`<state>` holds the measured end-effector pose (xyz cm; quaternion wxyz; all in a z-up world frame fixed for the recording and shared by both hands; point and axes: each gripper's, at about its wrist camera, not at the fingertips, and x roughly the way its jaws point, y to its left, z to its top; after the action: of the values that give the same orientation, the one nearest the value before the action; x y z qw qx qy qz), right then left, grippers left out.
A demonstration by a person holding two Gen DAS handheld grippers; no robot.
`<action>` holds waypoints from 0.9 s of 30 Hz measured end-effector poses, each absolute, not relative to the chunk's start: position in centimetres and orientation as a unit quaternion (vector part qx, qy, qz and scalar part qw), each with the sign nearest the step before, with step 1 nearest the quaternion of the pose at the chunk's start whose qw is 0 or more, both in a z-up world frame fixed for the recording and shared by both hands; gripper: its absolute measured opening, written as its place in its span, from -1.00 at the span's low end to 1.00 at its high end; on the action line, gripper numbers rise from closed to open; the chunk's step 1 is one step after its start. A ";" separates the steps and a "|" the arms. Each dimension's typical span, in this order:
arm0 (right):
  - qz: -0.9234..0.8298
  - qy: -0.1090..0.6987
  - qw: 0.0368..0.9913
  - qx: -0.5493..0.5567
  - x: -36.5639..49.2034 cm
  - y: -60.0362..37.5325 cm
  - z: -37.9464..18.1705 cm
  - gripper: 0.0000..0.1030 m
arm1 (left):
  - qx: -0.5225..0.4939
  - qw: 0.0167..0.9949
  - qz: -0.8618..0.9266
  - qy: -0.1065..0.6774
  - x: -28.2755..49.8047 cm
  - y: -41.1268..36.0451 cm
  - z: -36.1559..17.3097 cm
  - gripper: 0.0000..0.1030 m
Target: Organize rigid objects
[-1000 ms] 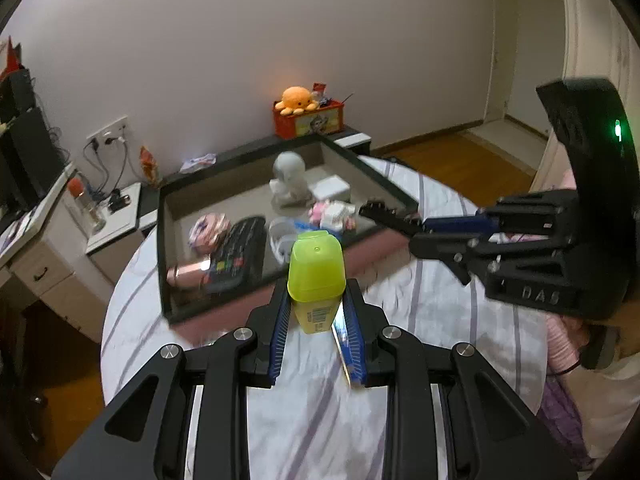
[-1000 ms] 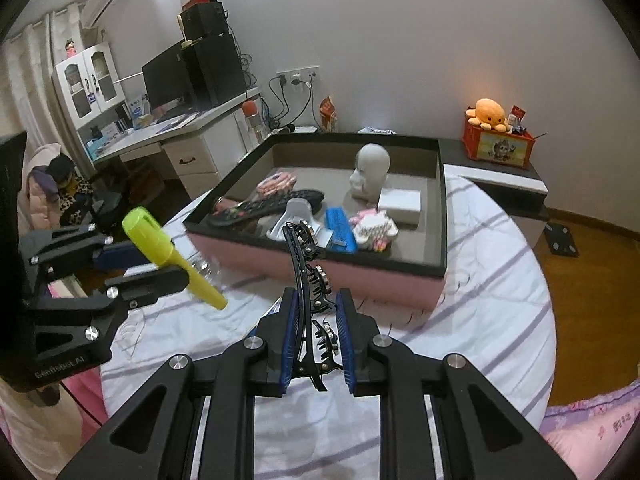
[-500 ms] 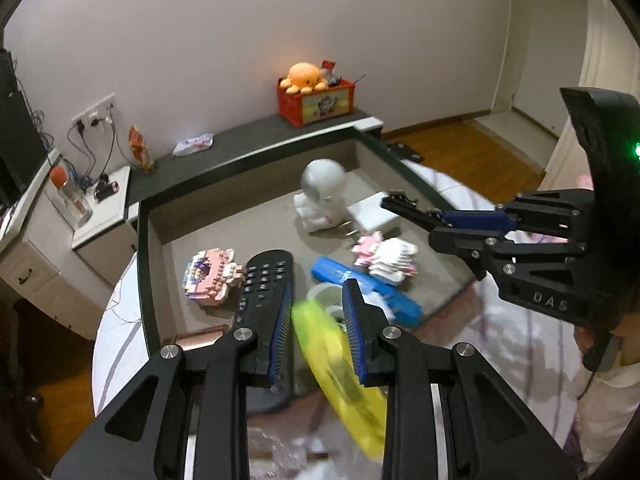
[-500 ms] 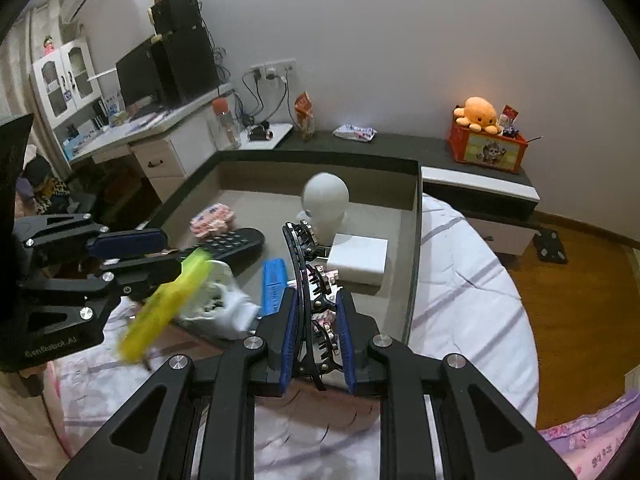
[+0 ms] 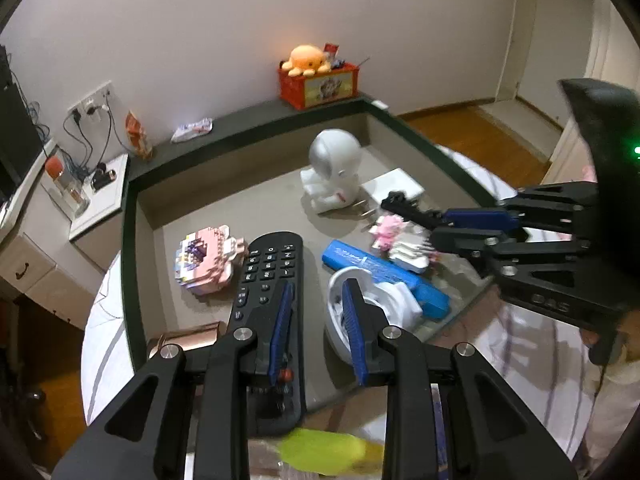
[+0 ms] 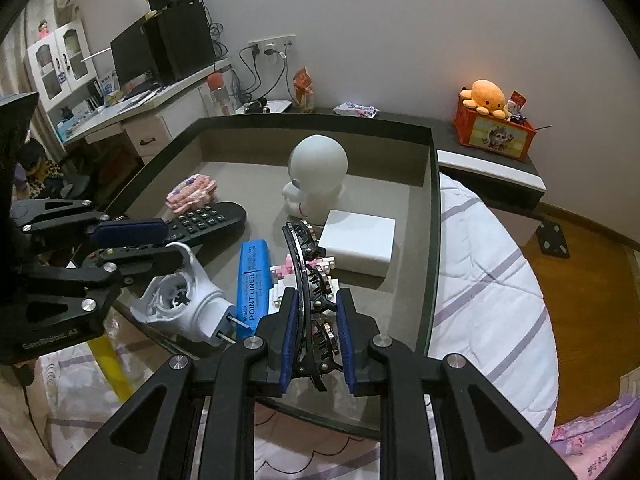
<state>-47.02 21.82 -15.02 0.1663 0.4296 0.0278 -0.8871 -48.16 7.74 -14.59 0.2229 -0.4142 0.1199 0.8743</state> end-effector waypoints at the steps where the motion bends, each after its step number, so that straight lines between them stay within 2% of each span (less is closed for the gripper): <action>1: -0.888 0.029 0.166 0.428 -46.9 21.8 -15.0 -0.62 | -0.409 0.228 0.876 0.114 -47.6 7.4 -14.3 -0.47; 4: -0.888 0.026 0.167 0.427 -46.7 22.0 -14.8 -0.62 | -0.399 0.227 0.883 0.099 -45.9 6.3 -13.6 -0.46; 6: -0.890 0.024 0.165 0.425 -46.4 22.1 -14.6 -0.62 | -0.400 0.223 0.885 0.086 -44.7 5.3 -13.6 -0.39; 7: -0.889 0.021 0.168 0.424 -46.3 22.2 -14.5 -0.62 | -0.399 0.216 0.888 0.072 -43.9 4.6 -13.6 -0.32; 10: -0.891 0.022 0.170 0.421 -45.9 22.3 -14.3 -0.62 | -0.394 0.199 0.896 0.042 -41.9 3.0 -13.7 0.11; 17: -0.891 0.023 0.175 0.418 -45.6 22.2 -14.1 -0.63 | -0.417 0.184 0.890 0.022 -38.2 2.7 -15.8 0.15; 20: -0.891 0.021 0.177 0.418 -45.4 22.4 -14.1 -0.63 | -0.422 0.177 0.889 0.005 -37.7 2.1 -16.6 0.35; 27: -0.897 0.016 0.191 0.398 -42.9 22.2 -12.9 -0.62 | -0.435 0.128 0.891 -0.010 -38.4 0.0 -17.6 0.44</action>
<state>-42.94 22.20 -12.87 0.1906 0.3976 0.0156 -0.8974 -38.37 -0.04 -17.63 0.1277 -0.4350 -0.0104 0.8913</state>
